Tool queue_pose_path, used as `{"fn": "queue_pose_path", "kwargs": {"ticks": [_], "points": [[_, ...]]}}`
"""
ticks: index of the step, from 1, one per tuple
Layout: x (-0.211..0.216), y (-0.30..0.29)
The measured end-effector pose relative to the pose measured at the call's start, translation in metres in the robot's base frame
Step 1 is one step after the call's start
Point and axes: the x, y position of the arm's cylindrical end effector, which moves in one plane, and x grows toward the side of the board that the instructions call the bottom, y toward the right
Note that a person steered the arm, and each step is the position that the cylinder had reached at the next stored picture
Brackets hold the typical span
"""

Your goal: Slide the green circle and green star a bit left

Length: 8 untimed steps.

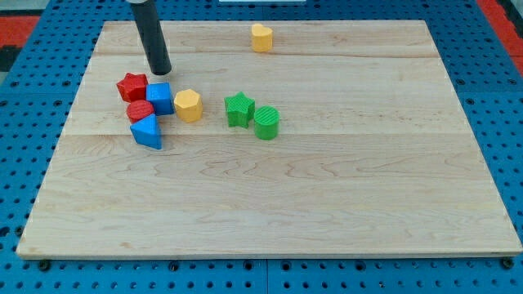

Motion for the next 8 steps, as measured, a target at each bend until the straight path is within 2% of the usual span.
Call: {"fn": "queue_pose_path", "kwargs": {"ticks": [1, 2, 5, 6, 8], "points": [[-0.019, 0.125], [-0.005, 0.226], [0.008, 0.244], [0.008, 0.269], [0.060, 0.365]]}}
